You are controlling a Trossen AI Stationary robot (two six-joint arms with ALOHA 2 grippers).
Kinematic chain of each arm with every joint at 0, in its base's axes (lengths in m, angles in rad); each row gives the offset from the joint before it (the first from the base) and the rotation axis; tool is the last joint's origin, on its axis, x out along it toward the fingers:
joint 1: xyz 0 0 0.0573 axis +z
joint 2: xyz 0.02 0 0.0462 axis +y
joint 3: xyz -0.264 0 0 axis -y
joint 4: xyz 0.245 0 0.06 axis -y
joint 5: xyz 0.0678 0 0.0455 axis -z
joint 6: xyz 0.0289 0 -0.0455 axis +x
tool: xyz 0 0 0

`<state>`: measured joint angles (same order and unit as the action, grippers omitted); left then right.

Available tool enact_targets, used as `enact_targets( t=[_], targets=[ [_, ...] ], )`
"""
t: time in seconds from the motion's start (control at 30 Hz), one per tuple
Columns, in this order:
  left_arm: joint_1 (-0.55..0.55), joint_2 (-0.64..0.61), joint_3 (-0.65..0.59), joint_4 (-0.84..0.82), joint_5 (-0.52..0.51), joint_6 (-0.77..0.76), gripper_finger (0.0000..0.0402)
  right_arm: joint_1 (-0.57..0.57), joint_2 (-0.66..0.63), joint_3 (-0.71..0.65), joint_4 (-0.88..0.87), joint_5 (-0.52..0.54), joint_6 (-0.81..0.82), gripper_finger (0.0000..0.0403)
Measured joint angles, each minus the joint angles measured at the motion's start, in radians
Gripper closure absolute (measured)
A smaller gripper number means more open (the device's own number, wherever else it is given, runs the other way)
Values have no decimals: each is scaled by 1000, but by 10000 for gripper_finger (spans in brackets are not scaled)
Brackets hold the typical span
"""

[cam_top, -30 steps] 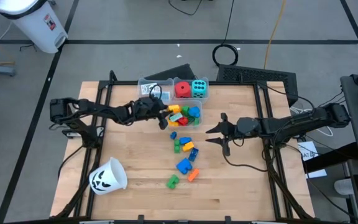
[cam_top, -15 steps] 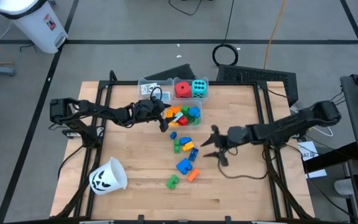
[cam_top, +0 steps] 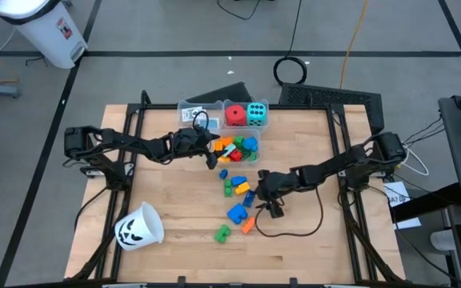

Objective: Pick & Place Toys
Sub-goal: Put the blue game piece into the bottom transparent bin

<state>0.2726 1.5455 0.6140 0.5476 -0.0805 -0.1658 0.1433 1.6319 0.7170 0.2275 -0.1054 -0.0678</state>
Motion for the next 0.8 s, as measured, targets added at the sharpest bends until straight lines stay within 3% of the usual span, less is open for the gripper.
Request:
enact_targets(
  t=[0.17, 0.27, 0.4, 0.5, 0.67, 0.8],
  targets=[
    [0, 0, 0, 2, 0, -1, 53, -12, -26, 3, -111, -18, 98, 199],
    [0, 0, 0, 2, 0, -1, 53, -13, -75, -4, -176, -116, 183, 199],
    [0, 0, 0, 3, 0, 0, 52, -3, -157, 0, -129, -212, 234, 200],
    [0, 0, 0, 6, 0, 1, 52, 26, -189, 0, -113, -146, 147, 200],
    [0, 0, 1, 5, 0, 2, 53, 78, -177, 0, -98, 122, 24, 196],
    [0, 0, 1, 5, 0, 2, 53, 80, -104, -1, -50, 148, -55, 182]
  ],
)
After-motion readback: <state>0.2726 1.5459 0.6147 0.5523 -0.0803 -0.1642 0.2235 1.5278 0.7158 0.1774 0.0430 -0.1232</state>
